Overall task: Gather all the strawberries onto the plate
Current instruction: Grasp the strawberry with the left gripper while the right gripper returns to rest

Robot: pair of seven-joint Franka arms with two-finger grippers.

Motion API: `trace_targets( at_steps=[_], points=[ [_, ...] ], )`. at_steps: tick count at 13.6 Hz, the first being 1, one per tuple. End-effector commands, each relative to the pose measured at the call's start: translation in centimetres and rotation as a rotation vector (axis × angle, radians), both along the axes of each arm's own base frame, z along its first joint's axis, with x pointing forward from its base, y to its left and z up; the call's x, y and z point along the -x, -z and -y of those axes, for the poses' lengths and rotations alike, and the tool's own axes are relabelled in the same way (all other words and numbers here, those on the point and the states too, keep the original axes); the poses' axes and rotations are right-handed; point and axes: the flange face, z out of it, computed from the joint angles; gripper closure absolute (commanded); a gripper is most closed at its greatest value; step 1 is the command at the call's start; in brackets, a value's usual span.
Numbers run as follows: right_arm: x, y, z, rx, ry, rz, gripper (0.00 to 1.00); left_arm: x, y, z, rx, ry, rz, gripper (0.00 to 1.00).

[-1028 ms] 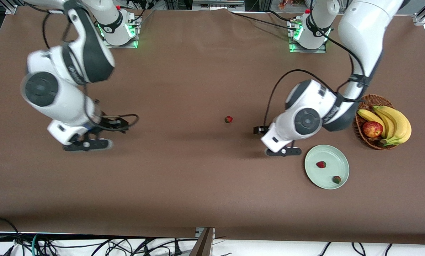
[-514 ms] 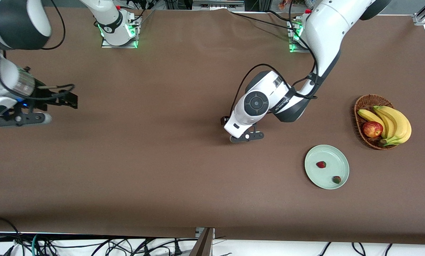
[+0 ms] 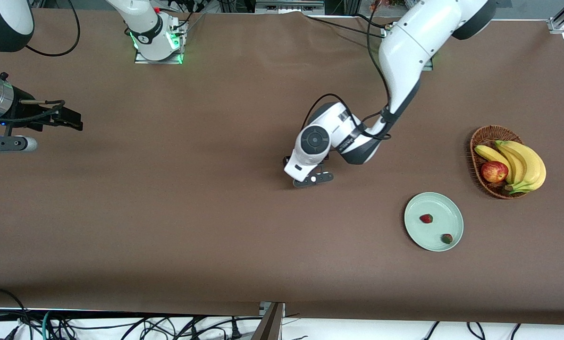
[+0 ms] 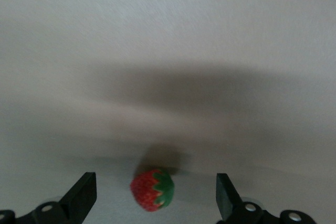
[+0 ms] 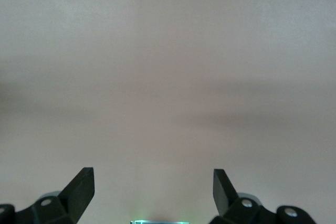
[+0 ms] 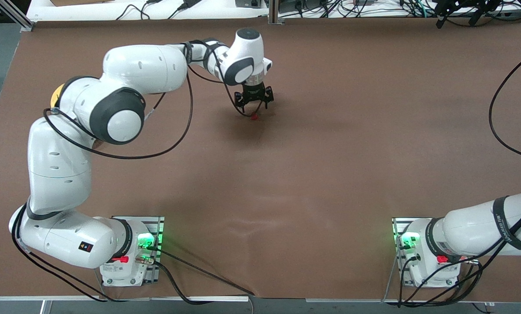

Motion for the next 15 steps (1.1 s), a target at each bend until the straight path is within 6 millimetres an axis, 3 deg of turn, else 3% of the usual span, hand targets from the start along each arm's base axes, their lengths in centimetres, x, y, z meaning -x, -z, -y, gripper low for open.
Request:
trace_targets(
  at_steps=[1,3,7,10,11,15],
  points=[
    [1.0,-2.4,1.4,-0.014,0.020,0.071,0.00,0.1,0.8,0.2,-0.023,-0.001,0.021,0.00],
    [1.0,-3.7,2.0,-0.013,0.034,0.119,0.00,0.6,1.7,-0.1,-0.034,0.002,0.007,0.00],
    [1.9,-4.9,3.3,-0.012,0.052,0.111,0.00,0.5,1.8,-0.2,-0.032,0.018,0.006,0.59],
    [2.1,-4.4,2.7,-0.011,0.043,0.076,0.00,0.5,1.7,-0.2,-0.043,0.035,0.019,0.94],
    [2.0,-4.2,2.8,-0.010,0.045,0.073,0.00,0.4,1.7,-0.4,-0.045,0.035,0.021,1.00],
    [1.8,-3.9,2.9,-0.008,0.041,0.071,0.00,0.0,1.0,-0.8,-0.046,0.025,0.021,1.00]
  ],
)
